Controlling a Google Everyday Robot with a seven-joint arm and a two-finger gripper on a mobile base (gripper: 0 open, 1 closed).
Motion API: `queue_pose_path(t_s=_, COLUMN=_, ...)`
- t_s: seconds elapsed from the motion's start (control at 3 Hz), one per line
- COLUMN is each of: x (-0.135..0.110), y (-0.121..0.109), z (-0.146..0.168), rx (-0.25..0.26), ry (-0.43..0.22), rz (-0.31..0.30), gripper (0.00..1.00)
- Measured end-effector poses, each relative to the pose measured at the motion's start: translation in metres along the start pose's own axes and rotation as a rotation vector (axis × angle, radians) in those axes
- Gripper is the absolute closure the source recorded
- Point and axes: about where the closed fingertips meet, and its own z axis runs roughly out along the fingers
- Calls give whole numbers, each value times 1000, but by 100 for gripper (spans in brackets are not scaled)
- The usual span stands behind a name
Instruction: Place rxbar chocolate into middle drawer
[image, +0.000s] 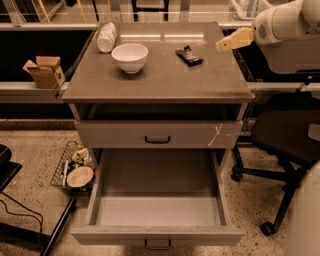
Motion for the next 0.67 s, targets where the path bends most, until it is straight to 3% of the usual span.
queue_pose_path(t_s=0.33, x=10, y=-11, z=54, rx=21, ry=63, rz=57, gripper=0)
queue_pose_path(t_s=0.67, x=17, y=-6, z=99, rx=3, ry=98, rz=91, gripper=0)
